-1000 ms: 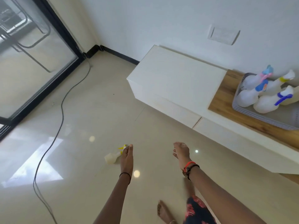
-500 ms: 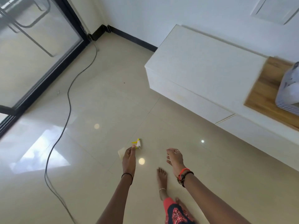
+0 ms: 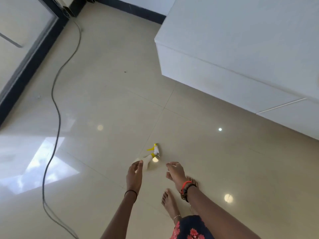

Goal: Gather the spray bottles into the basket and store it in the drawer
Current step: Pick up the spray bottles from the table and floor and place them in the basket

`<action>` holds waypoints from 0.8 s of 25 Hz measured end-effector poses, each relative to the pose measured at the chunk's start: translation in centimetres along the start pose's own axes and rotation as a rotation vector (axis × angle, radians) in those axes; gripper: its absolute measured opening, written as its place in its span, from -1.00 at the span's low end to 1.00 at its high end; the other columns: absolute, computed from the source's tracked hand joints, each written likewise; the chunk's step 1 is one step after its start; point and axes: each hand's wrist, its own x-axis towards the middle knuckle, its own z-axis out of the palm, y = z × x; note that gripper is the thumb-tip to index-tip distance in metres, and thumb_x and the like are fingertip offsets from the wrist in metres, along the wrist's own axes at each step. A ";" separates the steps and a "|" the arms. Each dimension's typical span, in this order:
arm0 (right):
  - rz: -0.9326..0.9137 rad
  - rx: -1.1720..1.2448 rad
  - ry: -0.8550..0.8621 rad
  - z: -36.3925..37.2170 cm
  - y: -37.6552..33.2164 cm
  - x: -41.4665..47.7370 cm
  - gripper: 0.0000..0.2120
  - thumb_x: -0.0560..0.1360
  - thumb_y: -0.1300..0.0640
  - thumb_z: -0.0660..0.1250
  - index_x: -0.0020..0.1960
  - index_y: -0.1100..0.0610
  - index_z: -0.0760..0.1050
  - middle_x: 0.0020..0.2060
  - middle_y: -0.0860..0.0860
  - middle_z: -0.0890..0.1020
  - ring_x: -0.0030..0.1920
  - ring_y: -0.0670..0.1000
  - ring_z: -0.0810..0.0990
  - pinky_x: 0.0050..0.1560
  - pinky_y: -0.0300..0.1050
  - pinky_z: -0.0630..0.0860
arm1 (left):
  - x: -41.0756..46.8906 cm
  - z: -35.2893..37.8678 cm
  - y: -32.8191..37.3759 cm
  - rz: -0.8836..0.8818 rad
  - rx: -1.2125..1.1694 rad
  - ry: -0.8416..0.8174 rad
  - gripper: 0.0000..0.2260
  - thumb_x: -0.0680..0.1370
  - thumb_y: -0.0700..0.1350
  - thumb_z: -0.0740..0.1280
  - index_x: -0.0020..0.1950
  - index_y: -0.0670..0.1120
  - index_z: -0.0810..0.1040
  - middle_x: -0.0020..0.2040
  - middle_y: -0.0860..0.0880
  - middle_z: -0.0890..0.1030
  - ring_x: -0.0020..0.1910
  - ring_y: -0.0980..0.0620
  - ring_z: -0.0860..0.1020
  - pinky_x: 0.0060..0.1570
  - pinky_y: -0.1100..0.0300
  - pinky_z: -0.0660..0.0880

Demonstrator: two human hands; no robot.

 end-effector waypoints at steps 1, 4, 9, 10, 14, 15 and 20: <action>0.002 0.002 -0.006 1.2 0.7 2.0 -0.95 0.52 0.23 0.23 -0.04 0.15 0.37 -0.37 0.03 0.38 -0.43 -0.02 0.33 -0.33 -0.19 0.40 | 2.4 0.2 -1.5 0.014 0.070 0.005 -0.76 0.59 -0.01 0.25 0.15 -0.10 0.56 0.14 -0.09 0.59 0.16 -0.06 0.51 0.12 0.14 0.39; 0.015 -0.088 -0.029 3.9 3.1 8.4 -0.75 0.51 0.27 0.15 -0.31 0.07 0.25 -0.36 0.03 0.33 -0.42 -0.01 0.30 -0.43 -0.24 0.29 | 9.2 1.3 -5.7 0.073 0.334 -0.035 -0.67 0.52 -0.08 0.36 0.25 -0.16 0.50 0.25 -0.20 0.50 0.28 -0.17 0.44 0.26 0.04 0.37; 0.083 -0.264 -0.125 7.7 7.4 18.1 -0.68 0.60 0.22 0.05 -0.31 0.01 0.19 -0.29 0.00 0.34 0.01 0.07 0.36 -0.22 -0.22 0.37 | 17.3 3.7 -12.0 0.050 0.752 -0.170 -0.24 0.37 0.04 0.50 0.46 -0.14 0.25 0.41 -0.19 0.32 0.39 -0.19 0.32 0.37 -0.02 0.27; 0.081 -0.301 -0.145 8.4 7.9 19.4 -0.67 0.60 0.22 0.05 -0.32 0.02 0.19 -0.31 -0.02 0.32 0.02 0.07 0.36 -0.17 -0.19 0.40 | 18.3 4.2 -13.1 0.049 0.808 -0.197 -0.17 0.35 0.07 0.52 0.48 -0.14 0.20 0.43 -0.19 0.29 0.41 -0.19 0.30 0.39 -0.01 0.25; 0.073 -0.450 -0.220 10.6 9.1 23.1 -0.78 0.61 0.21 0.05 -0.18 0.09 0.35 -0.25 0.01 0.34 0.03 0.06 0.33 0.18 -0.01 0.41 | 22.1 5.8 -16.0 0.075 0.937 -0.208 -0.04 0.27 0.09 0.56 0.49 -0.18 0.11 0.41 -0.23 0.29 0.40 -0.23 0.30 0.36 -0.06 0.29; 0.069 -0.458 -0.245 11.1 9.2 23.6 -0.82 0.61 0.21 0.05 0.00 0.16 0.43 -0.16 0.05 0.38 0.03 0.06 0.33 0.18 -0.02 0.40 | 22.9 5.9 -16.2 0.077 0.955 -0.212 -0.04 0.27 0.10 0.56 0.48 -0.18 0.11 0.39 -0.23 0.31 0.38 -0.23 0.31 0.32 -0.08 0.33; 0.081 -0.351 -0.244 12.9 9.3 23.5 -0.61 0.55 0.22 0.05 0.35 0.24 0.35 0.20 0.20 0.53 0.00 0.09 0.47 0.30 0.10 0.46 | 23.3 5.9 -16.1 0.110 0.891 -0.224 -0.10 0.23 0.11 0.57 0.41 -0.15 0.20 0.29 -0.21 0.39 0.31 -0.22 0.34 0.21 -0.09 0.40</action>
